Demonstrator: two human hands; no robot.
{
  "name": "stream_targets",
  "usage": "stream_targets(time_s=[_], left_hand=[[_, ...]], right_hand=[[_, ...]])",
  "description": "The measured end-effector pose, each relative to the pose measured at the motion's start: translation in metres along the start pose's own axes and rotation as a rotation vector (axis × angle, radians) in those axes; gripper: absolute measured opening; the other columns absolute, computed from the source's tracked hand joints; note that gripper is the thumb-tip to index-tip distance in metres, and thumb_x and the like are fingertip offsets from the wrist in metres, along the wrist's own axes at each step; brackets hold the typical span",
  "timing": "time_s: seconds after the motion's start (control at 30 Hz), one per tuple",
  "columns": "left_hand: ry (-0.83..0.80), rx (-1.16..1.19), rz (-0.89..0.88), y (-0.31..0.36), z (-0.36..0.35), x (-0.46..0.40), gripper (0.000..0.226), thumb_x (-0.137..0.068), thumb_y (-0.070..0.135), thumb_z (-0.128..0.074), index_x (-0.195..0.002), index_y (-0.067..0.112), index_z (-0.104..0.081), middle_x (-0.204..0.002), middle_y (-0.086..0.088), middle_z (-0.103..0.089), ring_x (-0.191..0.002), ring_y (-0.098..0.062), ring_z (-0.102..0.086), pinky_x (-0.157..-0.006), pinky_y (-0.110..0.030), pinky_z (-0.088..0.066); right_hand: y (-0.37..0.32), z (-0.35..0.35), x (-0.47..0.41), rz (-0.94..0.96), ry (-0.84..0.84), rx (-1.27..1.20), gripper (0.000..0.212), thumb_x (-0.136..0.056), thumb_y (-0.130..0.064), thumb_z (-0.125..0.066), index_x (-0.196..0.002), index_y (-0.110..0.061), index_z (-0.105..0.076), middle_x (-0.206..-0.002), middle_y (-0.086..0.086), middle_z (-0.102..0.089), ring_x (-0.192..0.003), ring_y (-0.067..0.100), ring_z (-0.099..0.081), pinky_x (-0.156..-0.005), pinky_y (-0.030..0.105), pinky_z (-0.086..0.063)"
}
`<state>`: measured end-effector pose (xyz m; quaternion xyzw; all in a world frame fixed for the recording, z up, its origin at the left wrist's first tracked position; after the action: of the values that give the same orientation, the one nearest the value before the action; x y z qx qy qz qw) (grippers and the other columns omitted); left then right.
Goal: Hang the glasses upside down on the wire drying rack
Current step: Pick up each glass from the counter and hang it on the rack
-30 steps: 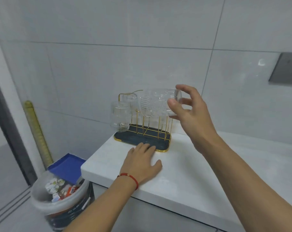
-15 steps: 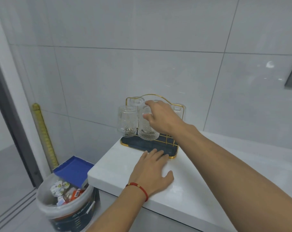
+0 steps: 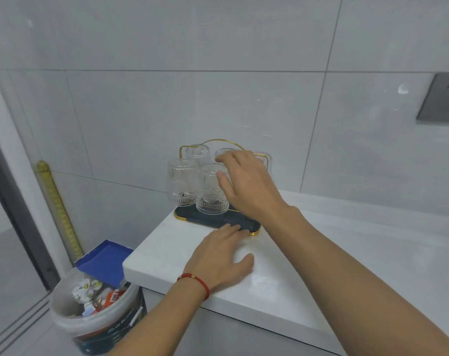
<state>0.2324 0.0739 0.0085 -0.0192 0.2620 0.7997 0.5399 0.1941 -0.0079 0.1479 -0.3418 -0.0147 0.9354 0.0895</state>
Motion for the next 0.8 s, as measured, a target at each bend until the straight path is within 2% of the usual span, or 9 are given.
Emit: stream_targets(time_s=[0.1, 0.27, 0.37, 0.5, 0.63, 0.7, 0.8], left_hand=[[-0.008, 0.078, -0.033, 0.007, 0.005, 0.002, 0.056, -0.094, 0.048, -0.053, -0.147, 0.037, -0.042, -0.160, 0.011, -0.036, -0.150, -0.011, -0.020, -0.124, -0.040, -0.013], [0.013, 0.243, -0.077, 0.067, -0.012, -0.011, 0.060, -0.087, 0.052, -0.049, -0.144, 0.035, -0.046, -0.157, 0.011, -0.040, -0.150, -0.008, -0.021, -0.123, -0.040, -0.018], [-0.006, 0.283, -0.165, 0.130, -0.041, -0.028, 0.060, -0.088, 0.050, -0.051, -0.146, 0.035, -0.044, -0.159, 0.011, -0.037, -0.150, -0.008, -0.019, -0.123, -0.036, -0.018], [-0.053, 0.321, -0.241, 0.205, -0.081, -0.047, 0.056, -0.093, 0.040, -0.057, -0.146, 0.030, -0.044, -0.160, 0.007, -0.037, -0.151, -0.011, -0.020, -0.122, -0.031, -0.018], [-0.079, 0.237, -0.285, 0.248, -0.111, -0.062, 0.056, -0.093, 0.042, -0.055, -0.146, 0.027, -0.044, -0.161, 0.001, -0.035, -0.151, -0.017, -0.020, -0.122, -0.035, -0.016], [-0.078, 0.142, -0.323, 0.257, -0.125, -0.067, 0.056, -0.093, 0.043, -0.052, -0.146, 0.025, -0.044, -0.161, -0.001, -0.034, -0.150, -0.019, -0.020, -0.122, -0.037, -0.013], [-0.073, 0.104, -0.330, 0.257, -0.139, -0.066, 0.059, -0.092, 0.045, -0.050, -0.146, 0.023, -0.043, -0.160, -0.003, -0.036, -0.150, -0.021, -0.019, -0.123, -0.039, -0.012]], right_hand=[[0.017, 0.023, 0.052, -0.070, 0.243, -0.156, 0.029, -0.096, -0.013, -0.055, -0.123, -0.011, -0.065, -0.124, 0.004, -0.065, -0.117, 0.025, -0.056, -0.098, 0.038, -0.043], [0.081, 0.041, 0.148, -0.442, 0.334, -0.341, 0.034, -0.092, -0.001, -0.055, -0.120, -0.019, -0.063, -0.120, -0.011, -0.064, -0.111, 0.012, -0.057, -0.099, 0.029, -0.045], [0.123, 0.064, 0.201, -0.663, 0.420, -0.331, 0.038, -0.091, 0.001, -0.055, -0.121, -0.021, -0.061, -0.122, -0.008, -0.063, -0.110, 0.016, -0.059, -0.097, 0.032, -0.047], [0.181, 0.112, 0.269, -0.980, 0.603, -0.249, 0.043, -0.092, -0.004, -0.060, -0.133, -0.014, -0.052, -0.133, 0.002, -0.052, -0.124, 0.025, -0.051, -0.095, 0.034, -0.041], [0.232, 0.150, 0.323, -1.272, 0.673, -0.196, 0.063, -0.093, -0.009, -0.064, -0.150, -0.003, -0.037, -0.154, 0.022, -0.037, -0.139, 0.040, -0.038, -0.109, 0.045, -0.037], [0.254, 0.159, 0.342, -1.368, 0.672, -0.224, 0.079, -0.093, -0.012, -0.066, -0.159, -0.002, -0.023, -0.161, 0.022, -0.026, -0.146, 0.041, -0.030, -0.117, 0.050, -0.034], [0.287, 0.166, 0.355, -1.403, 0.711, -0.209, 0.096, -0.091, -0.012, -0.071, -0.162, 0.001, -0.008, -0.165, 0.022, -0.018, -0.151, 0.040, -0.026, -0.123, 0.051, -0.030]])
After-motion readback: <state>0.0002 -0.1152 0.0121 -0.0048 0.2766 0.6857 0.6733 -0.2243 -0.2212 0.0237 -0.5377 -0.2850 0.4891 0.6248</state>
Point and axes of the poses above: each hand's wrist, its own x-axis away from the middle knuckle, its own z-axis out of the back of the hand, y = z × x, the point moved 4 cm from there along -x, towards the middle knuckle
